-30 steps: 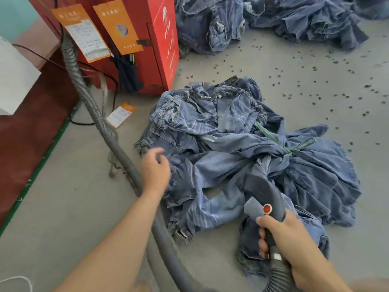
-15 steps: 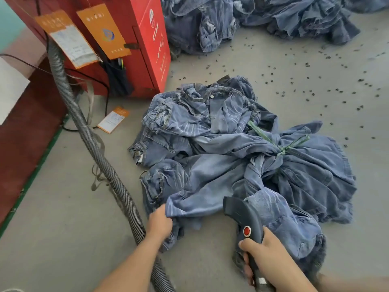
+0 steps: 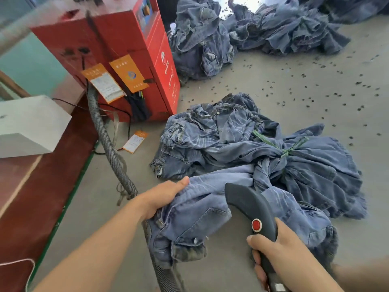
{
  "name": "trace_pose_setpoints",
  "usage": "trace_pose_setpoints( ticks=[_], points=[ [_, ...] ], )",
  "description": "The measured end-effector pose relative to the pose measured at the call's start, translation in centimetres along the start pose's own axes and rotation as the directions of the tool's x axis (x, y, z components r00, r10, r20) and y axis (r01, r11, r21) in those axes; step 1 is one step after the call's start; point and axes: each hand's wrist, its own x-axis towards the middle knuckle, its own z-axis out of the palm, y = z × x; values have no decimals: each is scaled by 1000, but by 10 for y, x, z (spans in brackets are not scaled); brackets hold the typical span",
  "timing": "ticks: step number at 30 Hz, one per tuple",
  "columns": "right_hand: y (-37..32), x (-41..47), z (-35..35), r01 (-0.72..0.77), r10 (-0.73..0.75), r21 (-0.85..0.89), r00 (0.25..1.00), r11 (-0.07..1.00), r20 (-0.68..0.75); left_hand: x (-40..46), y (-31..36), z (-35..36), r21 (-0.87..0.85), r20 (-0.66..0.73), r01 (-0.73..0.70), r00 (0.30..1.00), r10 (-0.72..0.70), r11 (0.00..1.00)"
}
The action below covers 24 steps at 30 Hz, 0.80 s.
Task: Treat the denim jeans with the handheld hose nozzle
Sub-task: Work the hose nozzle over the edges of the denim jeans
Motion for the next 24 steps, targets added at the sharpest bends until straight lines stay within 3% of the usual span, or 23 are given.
trace_pose_setpoints(
  ticks=[3, 10, 14, 17, 19, 24],
  points=[
    [6, -19, 7, 8, -11, -76, 999, 997, -40, -10, 7, 18, -357, 58, 33, 998, -13, 934],
    [10, -36, 25, 58, -67, -235, 997, 970, -31, -20, 21, 45, -618, -38, -64, 998, 52, 784],
    [1, -27, 36, 77, -81, -260, 997, 963, -5, -16, 17, 53, -541, -83, -134, 991, 105, 830],
    [-16, 0, 35, 33, -34, 14, 999, 999, 7, -14, 9, 58, -181, -204, -201, 965, 163, 963],
    [-24, 9, 29, 33, -33, 75, 999, 997, 4, -19, 8, 56, -24, -266, -208, 944, 195, 978],
    [-11, -6, 18, 82, -81, 101, 996, 991, -23, -19, 3, 48, -292, -145, -312, 949, 281, 904]
  ],
)
